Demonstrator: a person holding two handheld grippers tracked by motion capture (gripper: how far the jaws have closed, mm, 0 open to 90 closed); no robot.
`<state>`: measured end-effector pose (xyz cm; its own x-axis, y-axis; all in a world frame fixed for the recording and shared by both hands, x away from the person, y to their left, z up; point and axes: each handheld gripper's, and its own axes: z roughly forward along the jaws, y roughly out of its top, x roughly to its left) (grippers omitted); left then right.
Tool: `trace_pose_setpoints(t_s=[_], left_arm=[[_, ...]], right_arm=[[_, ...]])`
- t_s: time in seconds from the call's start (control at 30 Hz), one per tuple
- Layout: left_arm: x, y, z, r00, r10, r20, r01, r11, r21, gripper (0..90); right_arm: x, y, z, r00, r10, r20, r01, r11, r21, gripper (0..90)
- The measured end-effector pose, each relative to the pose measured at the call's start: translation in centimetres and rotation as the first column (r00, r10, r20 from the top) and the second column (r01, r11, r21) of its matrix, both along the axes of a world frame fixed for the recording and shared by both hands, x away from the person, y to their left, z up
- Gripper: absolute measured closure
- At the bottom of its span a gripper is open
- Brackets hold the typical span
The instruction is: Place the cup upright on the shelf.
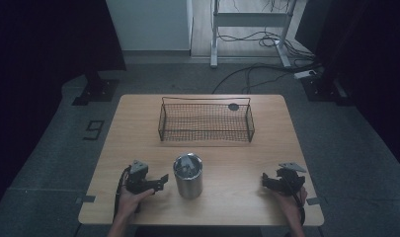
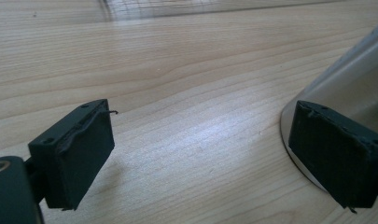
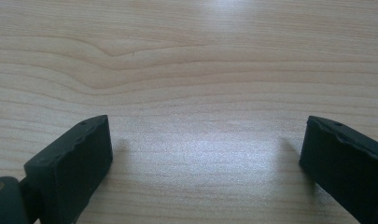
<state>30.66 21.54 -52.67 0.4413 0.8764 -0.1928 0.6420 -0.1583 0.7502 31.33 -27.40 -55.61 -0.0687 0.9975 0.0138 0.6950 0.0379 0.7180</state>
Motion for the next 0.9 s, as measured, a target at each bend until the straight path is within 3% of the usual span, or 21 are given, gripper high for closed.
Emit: trace_pose_setpoints(t_s=[0.3, 0.6, 0.9], left_arm=[[-0.1, -0.1, 0.0, 0.9999, -0.011, 0.001, 0.011, 0.9999, 0.002, 6.8], [-0.6, 0.1, 0.7, 0.9987, -0.039, 0.034, 0.04, 0.999, -0.023, 6.8], [-1.0, 0.6, 1.3, 0.9983, -0.029, 0.05, 0.031, 0.9986, -0.043, 6.8]], right_arm=[[-0.1, -0.1, 0.0, 1.0, 0.007, 0.001, -0.007, 1.0, -0.001, 2.0], [-0.1, -0.1, 0.0, 0.9999, 0.01, 0.002, -0.01, 0.9999, -0.002, 1.9], [-0.2, -0.2, 0.0, 0.9999, 0.013, 0.002, -0.013, 0.9999, -0.001, 2.0]])
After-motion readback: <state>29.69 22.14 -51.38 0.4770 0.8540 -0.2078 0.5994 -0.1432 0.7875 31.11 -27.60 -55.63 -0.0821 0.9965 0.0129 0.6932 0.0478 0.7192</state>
